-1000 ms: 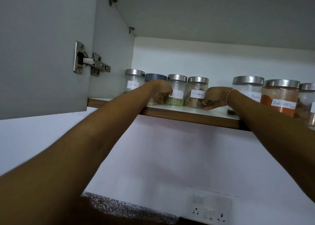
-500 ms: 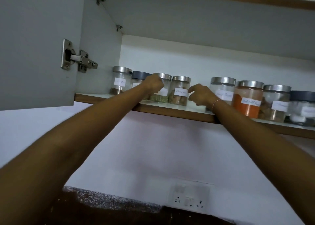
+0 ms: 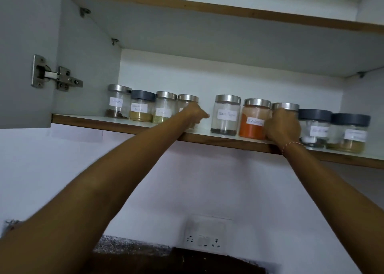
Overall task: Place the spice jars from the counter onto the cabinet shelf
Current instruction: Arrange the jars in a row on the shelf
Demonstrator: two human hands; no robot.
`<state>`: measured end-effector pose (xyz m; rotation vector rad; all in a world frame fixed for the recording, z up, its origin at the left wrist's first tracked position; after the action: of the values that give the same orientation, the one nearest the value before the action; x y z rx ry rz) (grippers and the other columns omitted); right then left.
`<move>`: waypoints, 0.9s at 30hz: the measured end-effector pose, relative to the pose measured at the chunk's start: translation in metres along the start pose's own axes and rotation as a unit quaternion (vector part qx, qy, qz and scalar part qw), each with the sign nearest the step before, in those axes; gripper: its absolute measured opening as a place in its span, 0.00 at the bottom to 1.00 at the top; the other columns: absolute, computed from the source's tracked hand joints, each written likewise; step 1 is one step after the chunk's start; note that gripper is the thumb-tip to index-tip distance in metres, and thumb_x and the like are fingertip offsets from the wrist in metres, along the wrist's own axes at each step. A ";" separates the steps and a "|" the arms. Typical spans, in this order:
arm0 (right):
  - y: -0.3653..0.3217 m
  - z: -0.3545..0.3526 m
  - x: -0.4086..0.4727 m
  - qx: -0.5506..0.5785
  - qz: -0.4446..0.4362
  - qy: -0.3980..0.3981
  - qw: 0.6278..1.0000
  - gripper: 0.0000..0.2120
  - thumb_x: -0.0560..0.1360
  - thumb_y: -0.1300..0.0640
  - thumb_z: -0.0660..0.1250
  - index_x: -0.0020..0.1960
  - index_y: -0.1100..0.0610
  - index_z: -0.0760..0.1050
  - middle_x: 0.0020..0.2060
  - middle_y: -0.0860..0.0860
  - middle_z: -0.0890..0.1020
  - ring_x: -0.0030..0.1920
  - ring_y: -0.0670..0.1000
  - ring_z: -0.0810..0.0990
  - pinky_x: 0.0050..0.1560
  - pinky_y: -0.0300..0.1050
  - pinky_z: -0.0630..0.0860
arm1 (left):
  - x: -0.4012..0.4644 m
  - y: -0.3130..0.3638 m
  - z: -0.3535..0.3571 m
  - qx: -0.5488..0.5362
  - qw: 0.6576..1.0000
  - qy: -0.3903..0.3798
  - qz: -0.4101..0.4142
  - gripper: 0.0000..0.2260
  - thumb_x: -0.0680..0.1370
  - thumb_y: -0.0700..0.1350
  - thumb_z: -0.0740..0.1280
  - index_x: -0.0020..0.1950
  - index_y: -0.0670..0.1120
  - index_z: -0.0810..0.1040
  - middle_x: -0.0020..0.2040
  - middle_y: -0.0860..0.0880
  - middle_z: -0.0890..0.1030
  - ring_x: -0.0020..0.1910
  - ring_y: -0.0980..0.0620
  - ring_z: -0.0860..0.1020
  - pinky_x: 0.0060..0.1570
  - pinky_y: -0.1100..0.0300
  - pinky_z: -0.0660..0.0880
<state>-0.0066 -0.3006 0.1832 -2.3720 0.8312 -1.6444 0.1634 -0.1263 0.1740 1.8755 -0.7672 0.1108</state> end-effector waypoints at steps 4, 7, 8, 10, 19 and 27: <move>0.027 0.018 0.015 0.036 0.009 -0.142 0.989 0.10 0.74 0.60 0.67 0.49 0.67 0.77 0.48 0.64 0.81 0.49 0.61 0.79 0.46 0.47 0.72 | 0.005 0.002 0.020 0.005 1.000 -0.007 -0.022 0.18 0.76 0.40 0.67 0.64 0.33 0.72 0.61 0.37 0.77 0.49 0.49 0.74 0.48 0.60 0.71; 0.022 0.030 0.020 0.046 -0.012 -0.200 0.979 0.12 0.73 0.60 0.69 0.53 0.66 0.76 0.49 0.62 0.81 0.50 0.59 0.79 0.48 0.47 0.73 | 0.007 0.009 0.027 -0.003 1.000 0.000 -0.013 0.19 0.75 0.41 0.69 0.62 0.33 0.74 0.59 0.37 0.79 0.50 0.48 0.77 0.43 0.59 0.72; 0.019 0.033 0.021 0.045 -0.020 -0.204 0.978 0.13 0.73 0.60 0.68 0.53 0.67 0.76 0.49 0.62 0.81 0.50 0.59 0.79 0.47 0.46 0.72 | 0.008 0.010 0.028 -0.002 1.000 0.004 -0.011 0.19 0.75 0.42 0.70 0.61 0.32 0.74 0.59 0.37 0.79 0.51 0.47 0.78 0.44 0.59 0.73; 0.015 0.038 0.023 0.040 -0.031 -0.202 0.978 0.12 0.73 0.60 0.68 0.52 0.67 0.75 0.49 0.62 0.80 0.50 0.59 0.78 0.46 0.47 0.72 | 0.012 0.011 0.030 0.003 1.000 0.009 -0.009 0.20 0.74 0.42 0.71 0.60 0.32 0.75 0.58 0.36 0.80 0.55 0.44 0.79 0.48 0.57 0.74; -0.014 0.071 0.039 -0.033 -0.059 -0.249 0.966 0.13 0.73 0.62 0.67 0.55 0.67 0.73 0.53 0.62 0.81 0.52 0.60 0.80 0.43 0.46 0.75 | 0.036 -0.009 0.018 0.018 0.996 0.031 -0.082 0.17 0.73 0.40 0.71 0.59 0.35 0.74 0.36 0.43 0.76 0.32 0.51 0.75 0.40 0.57 0.77; -0.021 0.107 0.045 0.133 0.064 -0.392 0.908 0.15 0.76 0.69 0.61 0.62 0.70 0.69 0.46 0.63 0.79 0.42 0.58 0.81 0.45 0.48 0.80 | 0.058 -0.023 0.008 -0.021 0.992 0.020 -0.121 0.15 0.78 0.34 0.63 0.64 0.33 0.71 0.41 0.41 0.77 0.44 0.48 0.78 0.52 0.55 0.78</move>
<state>0.1081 -0.3266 0.1864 -2.3832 0.5332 -0.5806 0.2197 -0.1542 0.1757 1.9063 -0.5065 -0.0214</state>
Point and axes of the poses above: each hand's wrist, its own x-axis towards the middle knuckle, its own z-axis out of the palm, y = z × x, the point moved 7 cm from there along x, towards the middle knuckle
